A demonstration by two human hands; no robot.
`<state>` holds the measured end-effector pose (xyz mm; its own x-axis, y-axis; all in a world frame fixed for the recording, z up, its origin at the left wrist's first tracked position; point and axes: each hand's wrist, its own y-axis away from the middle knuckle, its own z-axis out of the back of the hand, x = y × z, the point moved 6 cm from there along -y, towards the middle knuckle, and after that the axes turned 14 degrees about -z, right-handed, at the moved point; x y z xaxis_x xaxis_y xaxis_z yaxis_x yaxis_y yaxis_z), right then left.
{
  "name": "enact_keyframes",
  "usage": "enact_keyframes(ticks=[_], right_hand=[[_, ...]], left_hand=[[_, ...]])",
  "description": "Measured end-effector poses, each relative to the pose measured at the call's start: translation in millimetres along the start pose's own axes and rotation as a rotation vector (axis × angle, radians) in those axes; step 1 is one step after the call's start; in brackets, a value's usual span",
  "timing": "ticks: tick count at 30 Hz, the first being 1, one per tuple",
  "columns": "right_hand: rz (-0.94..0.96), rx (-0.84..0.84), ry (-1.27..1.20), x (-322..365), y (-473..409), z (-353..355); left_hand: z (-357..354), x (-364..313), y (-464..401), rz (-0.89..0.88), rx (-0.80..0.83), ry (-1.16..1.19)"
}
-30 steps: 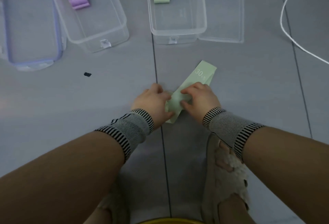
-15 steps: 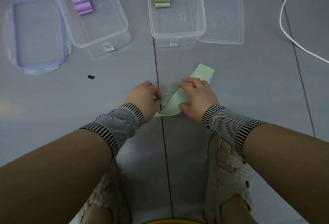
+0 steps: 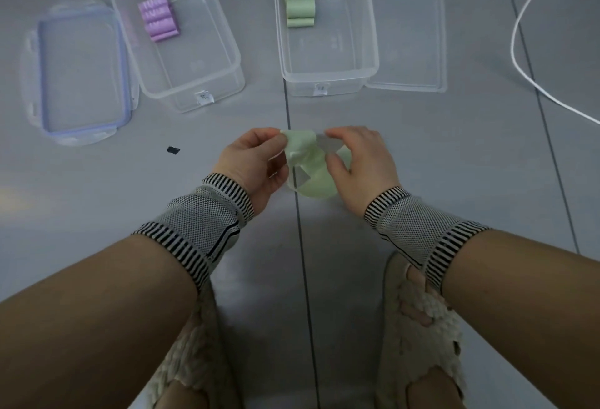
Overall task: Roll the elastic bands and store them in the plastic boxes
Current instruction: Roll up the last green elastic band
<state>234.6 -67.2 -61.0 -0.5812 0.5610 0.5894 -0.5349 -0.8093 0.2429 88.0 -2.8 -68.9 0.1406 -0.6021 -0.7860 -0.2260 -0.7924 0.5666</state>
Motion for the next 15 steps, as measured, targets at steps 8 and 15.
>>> enact_keyframes(ticks=[8,15], right_hand=[[-0.132,0.17,-0.186,16,-11,-10],[-0.18,0.139,0.137,-25,-18,-9]], left_hand=[[-3,-5,-3,0.001,-0.03,0.104],[52,-2,-14,0.042,-0.26,-0.34]])
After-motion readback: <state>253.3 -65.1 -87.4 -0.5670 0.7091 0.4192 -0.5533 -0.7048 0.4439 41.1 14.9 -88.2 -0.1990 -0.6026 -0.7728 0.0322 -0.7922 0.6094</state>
